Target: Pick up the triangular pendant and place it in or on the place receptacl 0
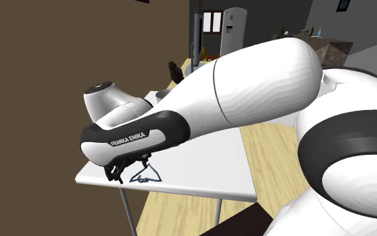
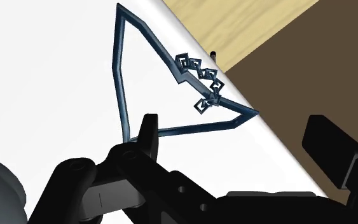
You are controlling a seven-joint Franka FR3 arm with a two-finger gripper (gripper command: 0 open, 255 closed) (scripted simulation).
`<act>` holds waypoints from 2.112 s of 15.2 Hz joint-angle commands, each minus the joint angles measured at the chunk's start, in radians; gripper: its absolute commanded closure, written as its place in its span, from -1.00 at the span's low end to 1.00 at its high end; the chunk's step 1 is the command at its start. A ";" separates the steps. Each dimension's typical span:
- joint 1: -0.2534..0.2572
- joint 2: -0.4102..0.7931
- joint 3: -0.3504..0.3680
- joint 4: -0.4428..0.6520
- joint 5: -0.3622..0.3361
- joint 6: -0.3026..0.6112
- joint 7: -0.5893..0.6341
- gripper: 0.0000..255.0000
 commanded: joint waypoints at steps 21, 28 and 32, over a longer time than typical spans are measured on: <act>-0.002 0.022 0.002 -0.043 -0.010 0.065 0.011 1.00; -0.001 -0.011 -0.004 0.021 0.005 -0.029 -0.008 1.00; -0.001 -0.025 -0.007 0.062 0.010 -0.083 -0.018 1.00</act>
